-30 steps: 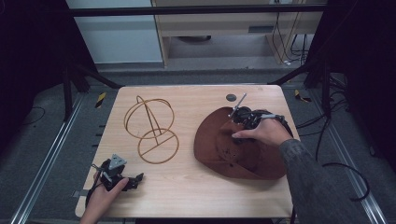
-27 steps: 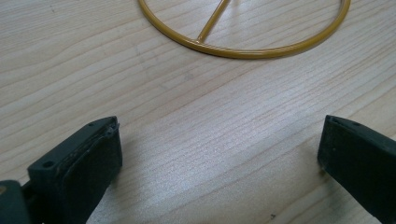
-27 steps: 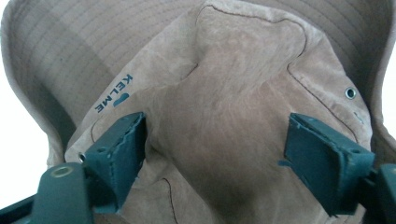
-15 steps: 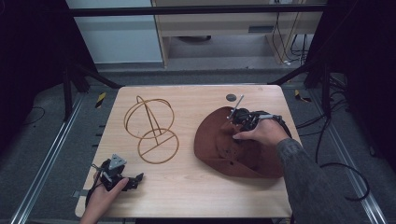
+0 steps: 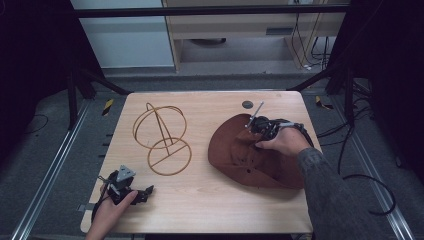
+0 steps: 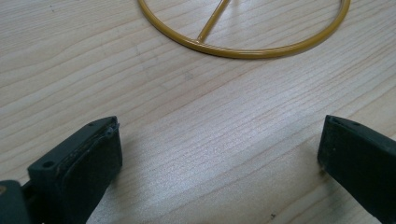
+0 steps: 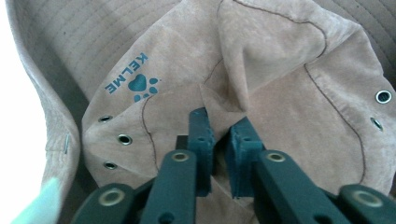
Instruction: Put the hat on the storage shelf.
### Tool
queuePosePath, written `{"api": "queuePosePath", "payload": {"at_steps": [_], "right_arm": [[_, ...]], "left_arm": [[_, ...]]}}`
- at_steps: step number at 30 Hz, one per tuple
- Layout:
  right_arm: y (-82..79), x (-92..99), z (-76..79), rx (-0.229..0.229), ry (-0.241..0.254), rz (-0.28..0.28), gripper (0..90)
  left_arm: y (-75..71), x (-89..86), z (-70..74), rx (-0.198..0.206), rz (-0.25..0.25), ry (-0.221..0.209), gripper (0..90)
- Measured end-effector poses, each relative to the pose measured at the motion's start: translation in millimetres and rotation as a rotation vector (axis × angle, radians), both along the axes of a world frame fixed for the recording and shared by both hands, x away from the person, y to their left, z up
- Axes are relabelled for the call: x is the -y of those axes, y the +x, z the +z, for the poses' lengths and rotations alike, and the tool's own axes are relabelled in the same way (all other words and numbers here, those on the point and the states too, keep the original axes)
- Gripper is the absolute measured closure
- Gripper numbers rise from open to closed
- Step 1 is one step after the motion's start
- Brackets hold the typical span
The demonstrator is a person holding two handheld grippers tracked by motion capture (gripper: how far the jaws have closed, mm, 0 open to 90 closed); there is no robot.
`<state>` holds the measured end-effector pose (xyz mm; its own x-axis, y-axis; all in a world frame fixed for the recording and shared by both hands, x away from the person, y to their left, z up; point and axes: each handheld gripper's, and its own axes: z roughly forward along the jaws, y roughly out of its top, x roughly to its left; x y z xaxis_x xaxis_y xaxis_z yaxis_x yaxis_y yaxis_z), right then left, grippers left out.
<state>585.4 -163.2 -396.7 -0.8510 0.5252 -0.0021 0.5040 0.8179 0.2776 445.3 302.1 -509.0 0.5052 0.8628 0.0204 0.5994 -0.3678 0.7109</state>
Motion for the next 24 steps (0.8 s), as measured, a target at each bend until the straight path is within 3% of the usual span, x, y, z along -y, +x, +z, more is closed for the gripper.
{"api": "queuePosePath", "payload": {"at_steps": [9,24], "right_arm": [[-1.0,11.4,6.8,0.014,0.04,0.0,88.6],[-10.5,20.7,48.4,0.097,0.057,0.016,88.8]], "left_arm": [[-0.1,0.0,-0.1,0.0,-0.001,-0.001,0.0],[-0.2,0.0,0.0,0.0,-0.001,-0.001,0.0]]}}
